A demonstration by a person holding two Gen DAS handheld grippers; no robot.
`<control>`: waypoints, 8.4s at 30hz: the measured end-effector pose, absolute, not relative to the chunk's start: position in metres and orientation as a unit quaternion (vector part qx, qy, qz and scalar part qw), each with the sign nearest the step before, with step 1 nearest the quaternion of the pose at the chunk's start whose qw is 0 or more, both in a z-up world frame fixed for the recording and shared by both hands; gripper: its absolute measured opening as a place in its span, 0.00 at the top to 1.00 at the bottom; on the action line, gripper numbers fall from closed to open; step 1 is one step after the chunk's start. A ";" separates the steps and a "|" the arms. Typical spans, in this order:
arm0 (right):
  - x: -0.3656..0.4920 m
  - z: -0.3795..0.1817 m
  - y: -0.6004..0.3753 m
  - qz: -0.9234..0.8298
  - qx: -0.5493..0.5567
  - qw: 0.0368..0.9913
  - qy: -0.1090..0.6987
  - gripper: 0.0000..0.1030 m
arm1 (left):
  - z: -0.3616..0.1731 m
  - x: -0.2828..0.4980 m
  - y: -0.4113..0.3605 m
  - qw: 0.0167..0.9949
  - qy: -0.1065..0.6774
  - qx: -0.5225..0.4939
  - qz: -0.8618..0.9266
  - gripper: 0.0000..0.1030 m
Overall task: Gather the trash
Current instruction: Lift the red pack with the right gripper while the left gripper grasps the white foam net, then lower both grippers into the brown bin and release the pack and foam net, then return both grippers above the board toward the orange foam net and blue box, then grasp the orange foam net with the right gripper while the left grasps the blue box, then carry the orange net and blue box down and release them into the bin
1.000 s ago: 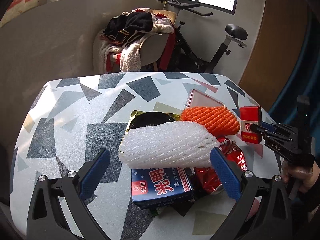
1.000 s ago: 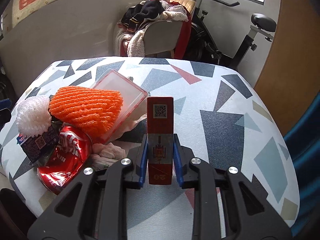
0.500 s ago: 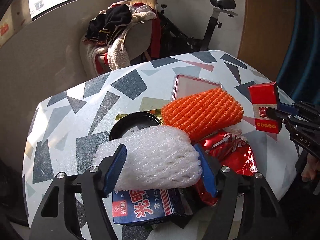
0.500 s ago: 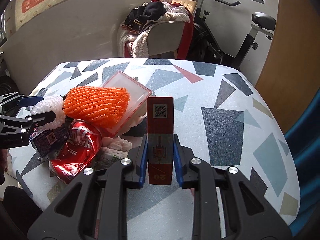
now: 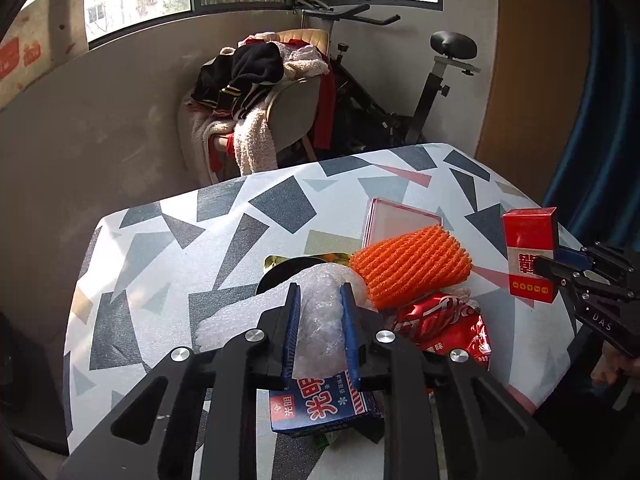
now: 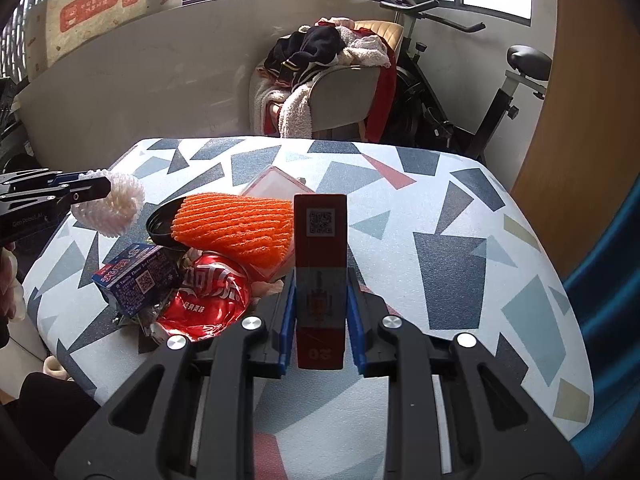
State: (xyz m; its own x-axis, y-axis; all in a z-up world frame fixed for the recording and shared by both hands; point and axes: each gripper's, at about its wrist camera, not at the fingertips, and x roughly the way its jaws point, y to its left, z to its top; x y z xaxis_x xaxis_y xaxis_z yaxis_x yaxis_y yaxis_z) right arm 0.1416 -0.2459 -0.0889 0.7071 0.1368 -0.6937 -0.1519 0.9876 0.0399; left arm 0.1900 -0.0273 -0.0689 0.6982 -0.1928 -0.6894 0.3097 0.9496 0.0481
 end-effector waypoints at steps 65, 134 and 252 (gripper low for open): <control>-0.039 -0.193 -0.158 0.201 -0.018 0.870 0.450 0.75 | -0.171 -0.029 0.030 0.909 0.391 -0.017 -0.143 0.12; 0.064 -0.116 -0.206 0.133 -0.007 0.906 0.402 0.05 | -0.081 0.048 0.053 0.954 0.289 0.022 -0.073 0.06; -0.003 -0.101 -0.216 0.182 0.034 0.912 0.367 0.88 | -0.104 -0.005 0.010 0.935 0.331 0.008 -0.129 0.25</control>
State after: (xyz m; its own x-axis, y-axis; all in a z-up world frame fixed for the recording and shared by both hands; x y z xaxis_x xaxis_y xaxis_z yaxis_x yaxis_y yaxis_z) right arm -0.0033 -0.2164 -0.1009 0.6646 0.3572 -0.6563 -0.3076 0.9312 0.1954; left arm -0.0050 0.0096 -0.1041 0.7479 -0.2350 -0.6208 0.2455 0.9668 -0.0702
